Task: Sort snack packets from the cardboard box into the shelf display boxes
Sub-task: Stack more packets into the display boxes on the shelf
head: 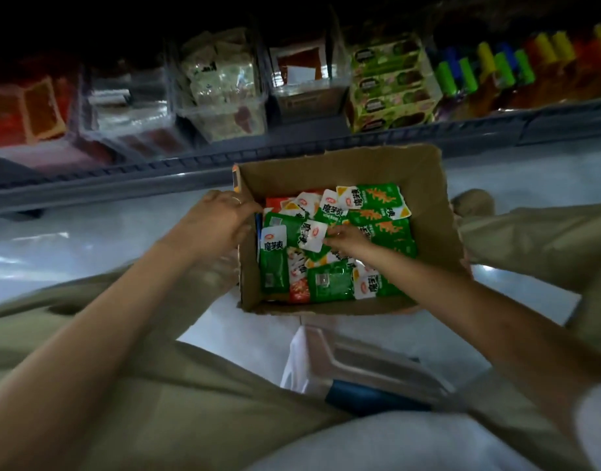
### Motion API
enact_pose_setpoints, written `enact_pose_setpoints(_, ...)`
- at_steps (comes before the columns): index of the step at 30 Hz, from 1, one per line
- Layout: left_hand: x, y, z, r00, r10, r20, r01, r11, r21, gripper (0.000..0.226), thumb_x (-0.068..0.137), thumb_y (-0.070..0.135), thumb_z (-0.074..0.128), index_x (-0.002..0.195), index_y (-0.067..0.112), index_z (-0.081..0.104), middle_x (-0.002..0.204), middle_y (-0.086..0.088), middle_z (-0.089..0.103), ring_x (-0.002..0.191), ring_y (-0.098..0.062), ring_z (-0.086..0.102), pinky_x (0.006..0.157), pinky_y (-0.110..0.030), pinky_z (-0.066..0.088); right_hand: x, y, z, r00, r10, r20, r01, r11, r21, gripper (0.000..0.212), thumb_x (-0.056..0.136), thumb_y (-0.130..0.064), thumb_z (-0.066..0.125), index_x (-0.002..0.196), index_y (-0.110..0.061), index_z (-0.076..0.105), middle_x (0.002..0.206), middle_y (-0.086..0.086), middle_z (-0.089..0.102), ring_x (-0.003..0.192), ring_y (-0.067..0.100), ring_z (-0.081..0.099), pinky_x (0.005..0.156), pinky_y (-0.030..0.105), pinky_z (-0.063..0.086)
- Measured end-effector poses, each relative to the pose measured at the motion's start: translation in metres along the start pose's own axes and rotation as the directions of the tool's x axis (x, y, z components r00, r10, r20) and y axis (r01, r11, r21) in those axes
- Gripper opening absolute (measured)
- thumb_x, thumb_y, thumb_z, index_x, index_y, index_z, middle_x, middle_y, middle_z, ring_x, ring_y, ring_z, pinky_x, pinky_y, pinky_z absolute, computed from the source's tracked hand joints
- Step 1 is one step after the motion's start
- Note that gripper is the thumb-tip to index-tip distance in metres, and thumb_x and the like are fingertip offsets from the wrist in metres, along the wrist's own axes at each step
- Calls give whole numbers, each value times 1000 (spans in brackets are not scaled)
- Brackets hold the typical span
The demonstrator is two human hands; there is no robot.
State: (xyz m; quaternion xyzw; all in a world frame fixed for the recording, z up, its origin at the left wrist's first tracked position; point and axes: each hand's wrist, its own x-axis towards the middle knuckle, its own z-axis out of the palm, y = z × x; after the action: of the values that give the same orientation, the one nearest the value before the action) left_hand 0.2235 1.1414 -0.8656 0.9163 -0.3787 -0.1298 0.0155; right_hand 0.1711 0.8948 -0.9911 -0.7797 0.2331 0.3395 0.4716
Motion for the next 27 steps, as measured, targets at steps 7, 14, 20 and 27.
enact_pose_setpoints(7,-10,-12,16,994,-88,60,92,995,-49,35,84,12,61,119,11,61,116,-12,64,110,-30,56,98,-41,36,26,-16,43,961,173,-215,-110,955,276,39,83,-13,71,114,4,56,109,14,64,102,28,62,80,31,50)
enact_pose_setpoints(14,-6,2,14,991,-100,84,108,989,-101,66,90,29,62,147,15,31,153,-8,30,141,-24,27,115,-34,15,-15,-51,16,987,150,63,-151,704,694,19,90,1,40,106,-7,46,83,11,53,62,19,52,51,24,43)
enact_pose_setpoints(20,-2,35,17,987,-80,142,120,947,-299,91,86,34,67,152,14,8,158,-9,16,144,-23,20,114,-28,9,-69,-88,1,962,-136,235,-115,580,806,23,89,1,39,71,-11,43,56,3,51,49,13,55,48,20,48)
enact_pose_setpoints(27,2,15,-4,855,-501,-136,343,742,-577,24,97,12,49,119,5,53,101,-14,65,89,-29,63,74,-40,51,-60,-96,2,900,-243,361,-116,666,737,39,94,-40,38,106,-10,59,67,0,52,67,14,57,63,25,47)
